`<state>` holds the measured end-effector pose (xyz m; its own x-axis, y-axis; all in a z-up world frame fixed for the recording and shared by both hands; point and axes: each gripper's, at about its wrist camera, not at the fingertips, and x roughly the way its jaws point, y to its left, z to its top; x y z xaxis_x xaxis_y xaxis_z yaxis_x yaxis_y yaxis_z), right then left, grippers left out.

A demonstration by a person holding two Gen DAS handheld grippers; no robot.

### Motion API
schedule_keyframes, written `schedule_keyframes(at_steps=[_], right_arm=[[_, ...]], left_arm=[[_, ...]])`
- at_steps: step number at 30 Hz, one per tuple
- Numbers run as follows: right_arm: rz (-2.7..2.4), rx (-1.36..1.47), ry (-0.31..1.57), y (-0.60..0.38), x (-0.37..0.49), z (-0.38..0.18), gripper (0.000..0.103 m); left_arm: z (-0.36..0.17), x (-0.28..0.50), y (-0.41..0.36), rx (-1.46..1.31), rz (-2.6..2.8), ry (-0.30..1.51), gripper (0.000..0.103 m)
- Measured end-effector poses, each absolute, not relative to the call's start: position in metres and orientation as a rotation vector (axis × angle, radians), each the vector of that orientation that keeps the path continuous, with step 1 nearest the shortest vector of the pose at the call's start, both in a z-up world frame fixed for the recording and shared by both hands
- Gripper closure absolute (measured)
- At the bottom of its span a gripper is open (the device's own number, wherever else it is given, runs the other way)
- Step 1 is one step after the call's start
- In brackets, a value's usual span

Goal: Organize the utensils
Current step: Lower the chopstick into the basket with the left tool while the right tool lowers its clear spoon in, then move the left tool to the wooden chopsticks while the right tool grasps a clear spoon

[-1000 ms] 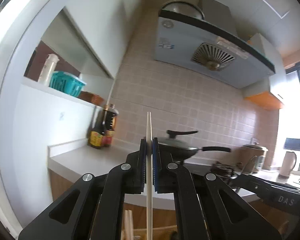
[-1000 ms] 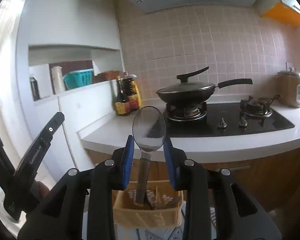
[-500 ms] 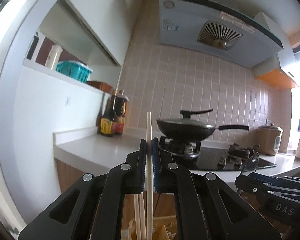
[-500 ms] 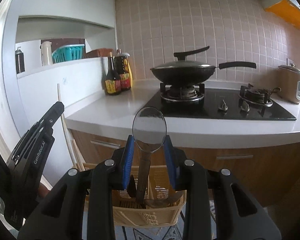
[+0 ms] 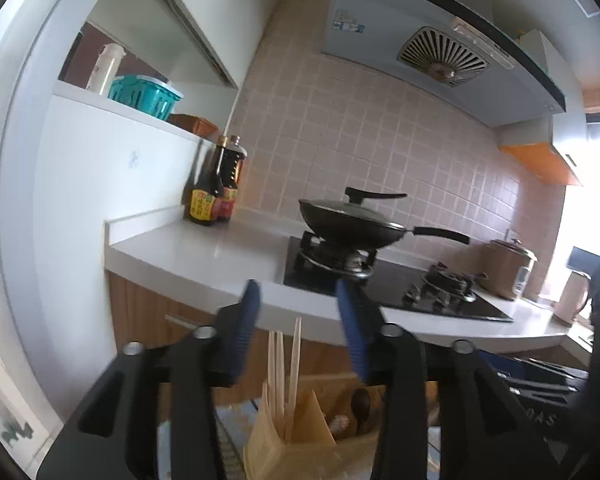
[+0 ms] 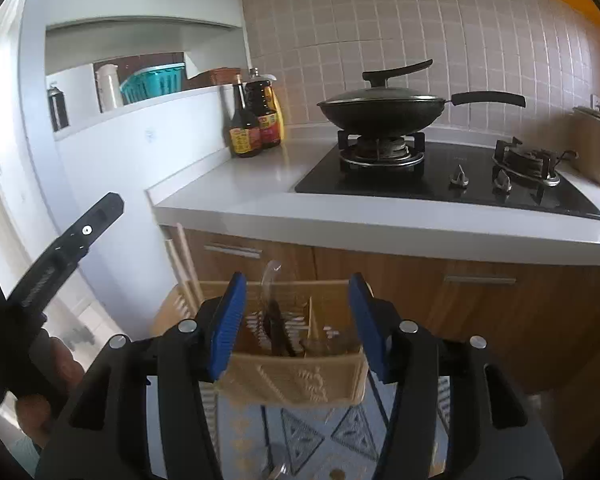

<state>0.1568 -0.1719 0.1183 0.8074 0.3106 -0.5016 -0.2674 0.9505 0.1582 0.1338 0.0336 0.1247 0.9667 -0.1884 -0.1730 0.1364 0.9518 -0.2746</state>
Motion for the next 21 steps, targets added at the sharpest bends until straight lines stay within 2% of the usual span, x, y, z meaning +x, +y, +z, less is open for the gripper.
schedule_keyframes(at_steps=[6, 9, 15, 17, 21], right_arm=[[0.344, 0.059, 0.737, -0.181, 0.128, 0.122, 0.053], [0.380, 0.053, 0.862, -0.187, 0.119, 0.109, 0.053], [0.374, -0.033, 1.043, -0.184, 0.110, 0.055, 0.053], [0.392, -0.038, 1.115, -0.183, 0.111, 0.032, 0.054], [0.408, -0.072, 1.217, -0.178, 0.115, -0.012, 0.063]], left_arm=[[0.137, 0.117, 0.047, -0.319, -0.316, 0.500, 0.060], [0.125, 0.110, 0.040, -0.271, -0.365, 0.659, 0.060], [0.038, 0.111, 0.012, -0.193, -0.513, 1.015, 0.060], [0.006, 0.106, -0.001, -0.161, -0.539, 1.108, 0.065], [-0.042, 0.098, -0.019, -0.152, -0.600, 1.246, 0.069]])
